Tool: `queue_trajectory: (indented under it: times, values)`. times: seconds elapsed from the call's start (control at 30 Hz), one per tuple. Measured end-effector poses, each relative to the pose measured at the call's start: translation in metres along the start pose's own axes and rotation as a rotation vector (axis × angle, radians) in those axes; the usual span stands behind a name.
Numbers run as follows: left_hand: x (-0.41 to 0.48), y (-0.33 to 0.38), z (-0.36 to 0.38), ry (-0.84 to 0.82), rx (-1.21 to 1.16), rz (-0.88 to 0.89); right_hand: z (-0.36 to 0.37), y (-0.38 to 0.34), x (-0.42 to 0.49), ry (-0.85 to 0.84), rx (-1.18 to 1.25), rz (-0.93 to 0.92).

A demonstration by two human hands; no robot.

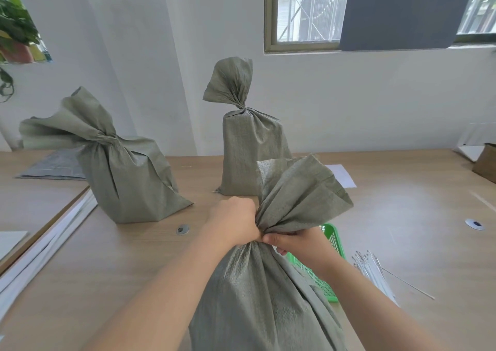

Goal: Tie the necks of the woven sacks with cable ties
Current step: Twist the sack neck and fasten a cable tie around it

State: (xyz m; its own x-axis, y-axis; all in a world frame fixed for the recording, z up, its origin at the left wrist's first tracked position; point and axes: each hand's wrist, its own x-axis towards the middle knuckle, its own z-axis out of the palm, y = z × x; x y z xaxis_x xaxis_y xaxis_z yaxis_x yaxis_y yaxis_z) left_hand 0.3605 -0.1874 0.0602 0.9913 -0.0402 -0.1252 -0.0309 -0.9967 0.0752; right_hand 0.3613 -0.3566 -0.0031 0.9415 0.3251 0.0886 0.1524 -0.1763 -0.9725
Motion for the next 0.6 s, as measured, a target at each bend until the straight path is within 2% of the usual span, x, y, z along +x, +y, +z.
queue_trajectory:
  times: [0.27,0.6]
  values:
    - [0.007,0.014,-0.024,-0.146,0.15,-0.006,0.007,0.007,0.001,0.042,-0.083,0.015]
    - [0.021,0.006,-0.024,-0.293,-0.001,0.004,0.007,0.015,0.006,0.037,-0.078,-0.037]
